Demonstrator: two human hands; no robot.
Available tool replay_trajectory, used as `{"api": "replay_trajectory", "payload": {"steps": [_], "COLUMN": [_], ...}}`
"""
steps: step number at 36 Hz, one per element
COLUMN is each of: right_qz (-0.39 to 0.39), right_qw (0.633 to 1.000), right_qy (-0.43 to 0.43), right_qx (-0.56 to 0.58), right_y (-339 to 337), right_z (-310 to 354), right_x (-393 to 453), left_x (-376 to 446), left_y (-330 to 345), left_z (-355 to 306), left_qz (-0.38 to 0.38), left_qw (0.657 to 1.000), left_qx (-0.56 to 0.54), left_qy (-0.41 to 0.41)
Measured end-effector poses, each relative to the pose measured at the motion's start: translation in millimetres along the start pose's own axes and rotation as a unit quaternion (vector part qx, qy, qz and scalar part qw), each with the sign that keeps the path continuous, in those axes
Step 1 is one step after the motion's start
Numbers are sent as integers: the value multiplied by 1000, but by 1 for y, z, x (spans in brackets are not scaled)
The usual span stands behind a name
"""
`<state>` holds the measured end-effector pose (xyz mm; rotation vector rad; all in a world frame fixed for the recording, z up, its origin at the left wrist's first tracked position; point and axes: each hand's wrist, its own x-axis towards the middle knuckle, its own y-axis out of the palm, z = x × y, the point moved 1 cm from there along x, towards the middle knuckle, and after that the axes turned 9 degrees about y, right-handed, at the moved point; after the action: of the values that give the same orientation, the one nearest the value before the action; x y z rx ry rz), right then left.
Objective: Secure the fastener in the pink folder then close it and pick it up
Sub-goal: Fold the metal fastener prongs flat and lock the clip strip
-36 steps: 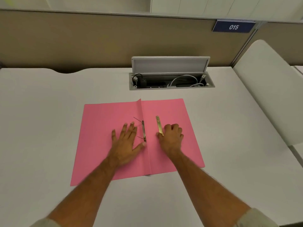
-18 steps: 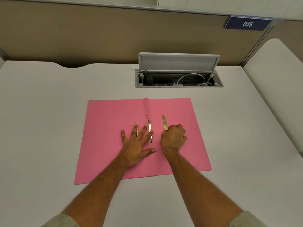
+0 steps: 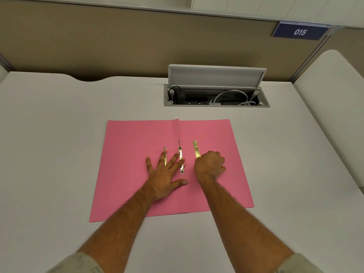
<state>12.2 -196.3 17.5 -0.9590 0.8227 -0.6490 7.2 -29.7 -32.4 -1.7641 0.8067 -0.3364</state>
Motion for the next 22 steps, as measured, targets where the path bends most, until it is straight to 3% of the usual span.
{"api": "replay_trajectory", "payload": {"steps": [4,9,16,22], "right_qz": [23,68,154,216], "right_qw": [999,983,918,890], "right_qy": [-1,-8,-20,-46], "right_qx": [38,170,365,398], "right_y": [-2,-6,-17,-25], "right_z": [-1,-1,4,11], "right_x": [0,-3,-14,-24], "left_x": [1,1,1,1], "left_y": [2,2,4,7], "left_z": [1,1,1,3], "left_qz": [-3,-3,-14,-16], "left_qw": [1000,1000,1000,999], "left_qx": [3,-6,-21,-29], "left_qy": [0,-3,-8,-3]}}
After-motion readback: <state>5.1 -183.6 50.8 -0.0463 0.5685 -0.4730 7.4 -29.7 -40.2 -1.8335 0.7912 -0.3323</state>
